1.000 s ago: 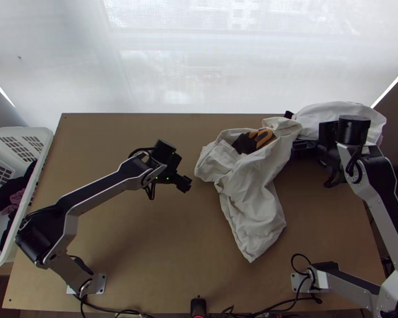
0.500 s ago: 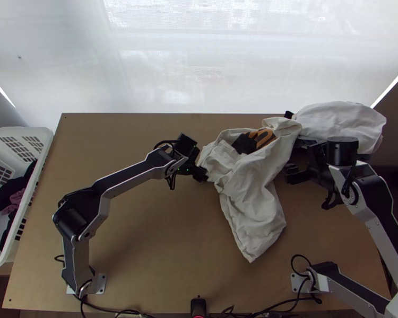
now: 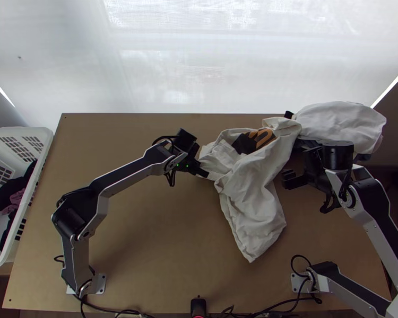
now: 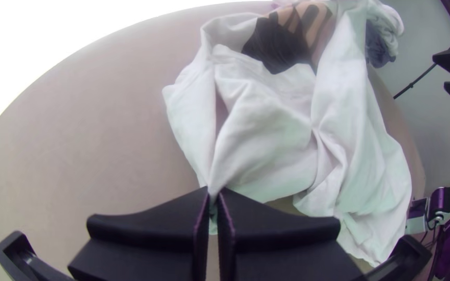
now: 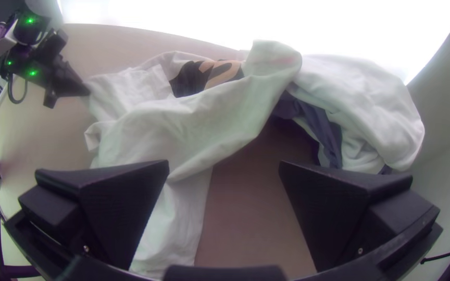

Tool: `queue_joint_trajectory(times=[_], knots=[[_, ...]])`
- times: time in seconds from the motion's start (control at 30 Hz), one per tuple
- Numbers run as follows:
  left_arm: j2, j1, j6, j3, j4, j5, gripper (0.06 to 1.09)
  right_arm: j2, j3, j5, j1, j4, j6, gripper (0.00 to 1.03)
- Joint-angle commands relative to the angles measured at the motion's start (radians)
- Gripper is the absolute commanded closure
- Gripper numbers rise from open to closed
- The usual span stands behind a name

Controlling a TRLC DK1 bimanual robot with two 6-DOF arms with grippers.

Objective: Fold the t-shirt

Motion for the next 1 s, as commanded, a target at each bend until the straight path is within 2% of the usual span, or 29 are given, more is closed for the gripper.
queue_joint_trajectory(times=[0.0,0.37,0.8,0.97], knots=[[-0.093,0.054,-0.005,-0.028,-0.023,-0.001,1.05,-0.001,0.004,-0.001,0.016,0.005,0.004,0.05],[-0.268,0.238,-0.009,-0.086,-0.029,-0.001,1.05,0.022,0.044,-0.002,0.056,0.007,0.008,0.05],[-0.271,0.462,-0.011,0.065,-0.071,0.005,1.05,0.105,0.15,-0.019,0.117,0.001,0.024,0.05],[-0.245,0.506,-0.009,0.022,-0.074,0.005,1.05,0.139,0.175,-0.03,0.154,0.001,0.033,0.05]])
